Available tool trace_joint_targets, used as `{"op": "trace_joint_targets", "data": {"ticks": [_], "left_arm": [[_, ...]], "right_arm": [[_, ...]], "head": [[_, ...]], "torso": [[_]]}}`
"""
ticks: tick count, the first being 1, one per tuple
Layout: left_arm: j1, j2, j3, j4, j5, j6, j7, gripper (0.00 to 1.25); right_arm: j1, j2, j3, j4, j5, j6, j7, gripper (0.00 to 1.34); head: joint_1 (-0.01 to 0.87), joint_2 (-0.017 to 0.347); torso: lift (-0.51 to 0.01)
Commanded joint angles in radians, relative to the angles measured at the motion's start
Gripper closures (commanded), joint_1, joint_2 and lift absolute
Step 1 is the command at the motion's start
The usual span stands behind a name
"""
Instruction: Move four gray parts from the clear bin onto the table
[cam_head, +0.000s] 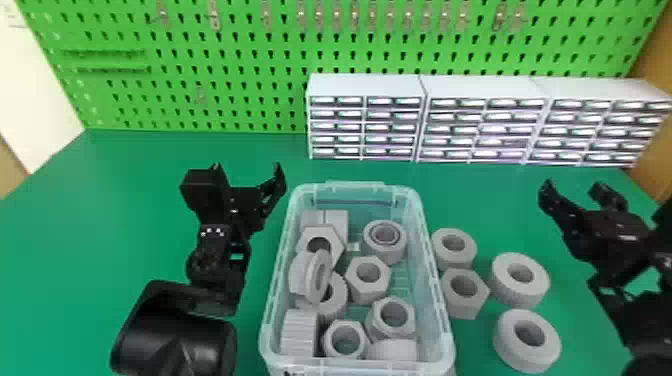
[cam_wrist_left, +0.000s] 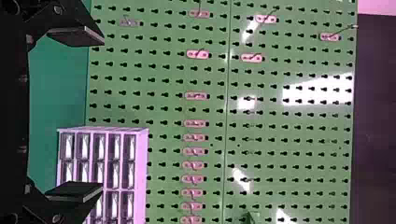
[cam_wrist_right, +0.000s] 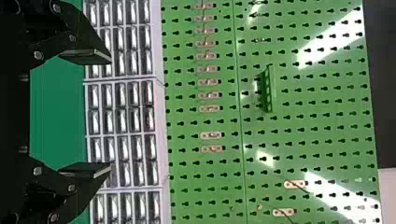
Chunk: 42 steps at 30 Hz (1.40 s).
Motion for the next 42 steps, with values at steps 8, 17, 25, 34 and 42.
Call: {"op": "trace_joint_targets", "data": {"ticks": [8,17,25,34,42], "left_arm": [[0.004,0.0,0.002,0.0,0.002,0.0,-0.001,0.18],[0.003,0.0,0.006,0.0,0.002,-0.002,-0.001,0.18],[0.004,0.0,0.007,0.0,0.002,-0.002,-0.003,0.18],[0.006,0.0,0.006,0.0,0.001,-0.002,-0.003,0.18],[0.006,0.0,0.013,0.0,-0.001,-0.002,-0.003,0.18]], "right_arm": [[-0.002,-0.002,0.001,-0.011,0.011,0.0,0.0,0.45],[0.002,0.005,-0.002,-0.021,0.02,0.008,0.0,0.45],[0.005,0.003,0.003,-0.022,0.022,0.015,0.0,0.45],[0.005,0.001,0.007,-0.022,0.022,0.025,0.0,0.45],[0.005,0.0,0.007,-0.025,0.022,0.028,0.0,0.45]], "head": [[0.693,0.072],[0.693,0.072],[0.693,0.072],[0.693,0.072],[0.693,0.072]], "torso": [[-0.052],[-0.052],[-0.052],[-0.052],[-0.052]]}}
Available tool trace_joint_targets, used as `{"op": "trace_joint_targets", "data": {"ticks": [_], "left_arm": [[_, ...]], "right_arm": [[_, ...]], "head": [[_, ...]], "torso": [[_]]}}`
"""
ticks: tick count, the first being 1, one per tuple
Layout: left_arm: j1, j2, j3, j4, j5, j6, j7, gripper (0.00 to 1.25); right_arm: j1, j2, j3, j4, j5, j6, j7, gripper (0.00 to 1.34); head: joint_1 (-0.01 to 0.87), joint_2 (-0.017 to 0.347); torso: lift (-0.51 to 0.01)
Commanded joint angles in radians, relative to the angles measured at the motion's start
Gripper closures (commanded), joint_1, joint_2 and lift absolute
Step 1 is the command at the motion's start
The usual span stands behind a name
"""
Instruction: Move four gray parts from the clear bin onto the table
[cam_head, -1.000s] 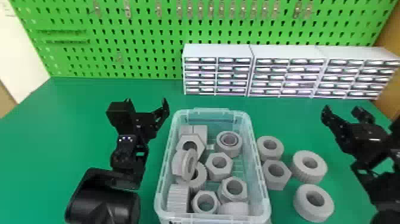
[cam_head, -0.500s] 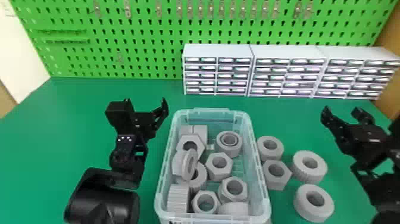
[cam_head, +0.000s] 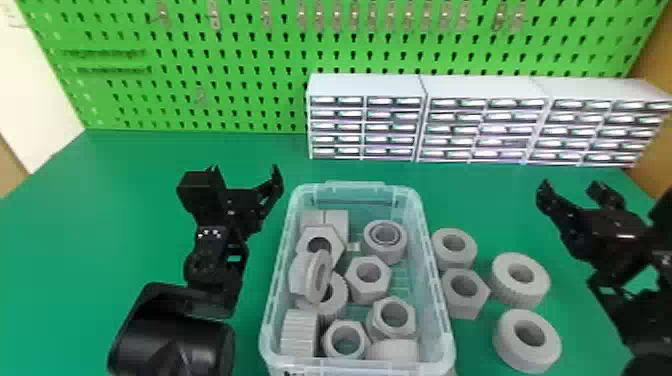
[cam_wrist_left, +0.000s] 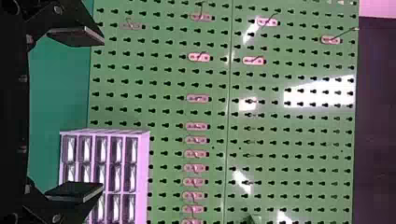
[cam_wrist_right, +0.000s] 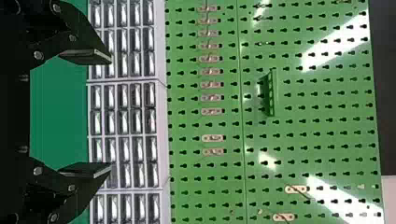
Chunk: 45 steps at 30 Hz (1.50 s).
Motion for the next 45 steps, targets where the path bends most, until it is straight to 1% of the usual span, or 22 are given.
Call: {"op": "trace_joint_targets", "data": {"ticks": [1,45], "left_arm": [[0.001,0.0,0.005,0.0,0.0,0.0,-0.001,0.18],[0.005,0.0,0.028,-0.003,-0.006,0.0,-0.005,0.18]], "right_arm": [[0.001,0.0,-0.001,-0.002,0.0,0.001,0.0,0.45],[0.007,0.0,-0.005,-0.007,0.0,0.009,0.0,0.45]], "head": [[0.693,0.072],[0.693,0.072]], "torso": [[-0.052],[-0.052]]}}
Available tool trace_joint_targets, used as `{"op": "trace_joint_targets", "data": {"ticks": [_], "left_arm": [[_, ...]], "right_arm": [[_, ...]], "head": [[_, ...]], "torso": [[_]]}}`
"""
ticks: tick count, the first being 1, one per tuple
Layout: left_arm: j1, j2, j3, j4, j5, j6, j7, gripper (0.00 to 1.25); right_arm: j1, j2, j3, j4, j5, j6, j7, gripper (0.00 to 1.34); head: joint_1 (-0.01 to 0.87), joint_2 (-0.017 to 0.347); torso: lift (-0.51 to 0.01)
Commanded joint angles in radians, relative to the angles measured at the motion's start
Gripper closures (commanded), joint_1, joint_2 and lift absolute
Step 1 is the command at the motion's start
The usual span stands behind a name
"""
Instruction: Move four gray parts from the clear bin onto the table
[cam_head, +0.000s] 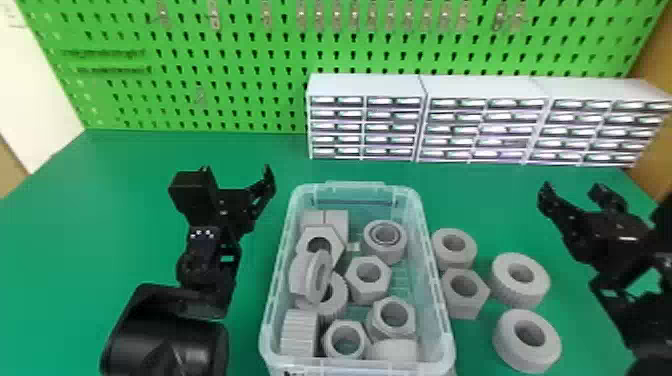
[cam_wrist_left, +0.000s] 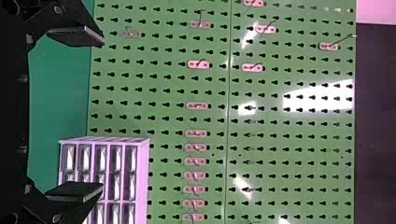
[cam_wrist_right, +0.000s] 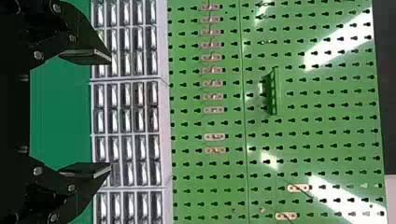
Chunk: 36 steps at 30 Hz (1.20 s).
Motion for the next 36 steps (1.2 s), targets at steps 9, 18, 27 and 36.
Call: {"op": "trace_joint_targets", "data": {"ticks": [9,18,27,36], "left_arm": [[0.003,0.0,0.008,0.0,-0.009,0.0,0.001,0.18],[0.005,0.0,0.012,0.0,-0.011,0.0,0.001,0.18],[0.006,0.0,0.014,0.0,-0.011,0.002,0.001,0.18],[0.006,0.0,0.015,0.0,-0.011,0.0,0.001,0.18]], "right_arm": [[-0.004,-0.003,0.008,0.0,0.003,0.003,0.0,0.45],[-0.004,-0.005,0.011,0.0,0.003,0.003,0.0,0.45],[-0.003,-0.005,0.011,0.0,0.003,0.003,0.0,0.45],[-0.003,-0.005,0.008,0.0,0.003,0.011,0.0,0.45]], "head": [[0.693,0.072],[0.693,0.072],[0.693,0.072],[0.693,0.072]], "torso": [[-0.052],[-0.052],[-0.052],[-0.052]]}}
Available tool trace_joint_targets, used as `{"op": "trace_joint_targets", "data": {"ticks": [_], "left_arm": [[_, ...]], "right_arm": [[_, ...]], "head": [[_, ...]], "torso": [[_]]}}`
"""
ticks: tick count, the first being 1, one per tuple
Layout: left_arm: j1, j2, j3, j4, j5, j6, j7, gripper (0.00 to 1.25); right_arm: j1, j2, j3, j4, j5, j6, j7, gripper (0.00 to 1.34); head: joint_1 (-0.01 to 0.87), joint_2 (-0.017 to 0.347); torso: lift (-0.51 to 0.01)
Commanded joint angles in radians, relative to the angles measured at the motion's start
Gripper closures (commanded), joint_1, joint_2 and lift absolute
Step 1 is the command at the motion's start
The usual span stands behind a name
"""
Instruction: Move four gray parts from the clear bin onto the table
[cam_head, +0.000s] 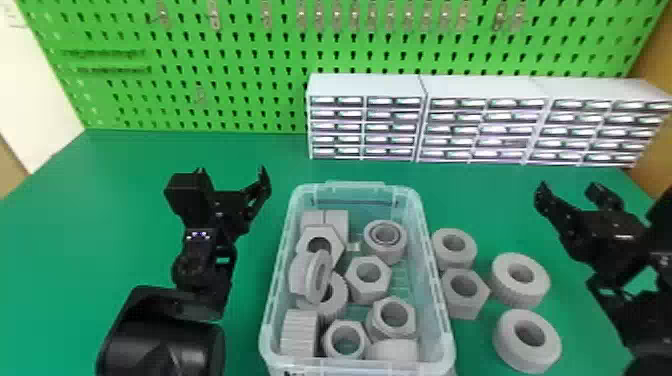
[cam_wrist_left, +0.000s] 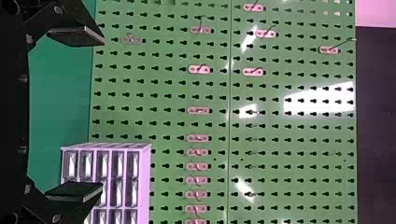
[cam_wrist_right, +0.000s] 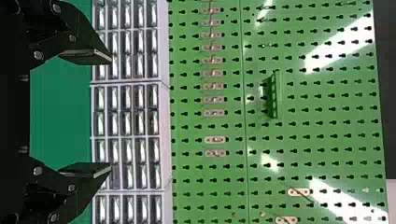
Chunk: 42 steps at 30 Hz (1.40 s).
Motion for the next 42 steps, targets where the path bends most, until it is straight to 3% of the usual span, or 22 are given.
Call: {"op": "trace_joint_targets", "data": {"ticks": [1,42], "left_arm": [[0.0,0.0,0.0,0.0,0.0,0.001,0.001,0.18],[0.006,0.0,0.009,0.0,-0.005,0.0,0.001,0.18]], "right_arm": [[0.0,0.0,-0.002,0.0,0.002,0.006,0.0,0.45],[-0.005,-0.003,0.001,0.0,-0.002,0.009,0.0,0.45]], "head": [[0.693,0.072],[0.693,0.072]], "torso": [[-0.052],[-0.052]]}}
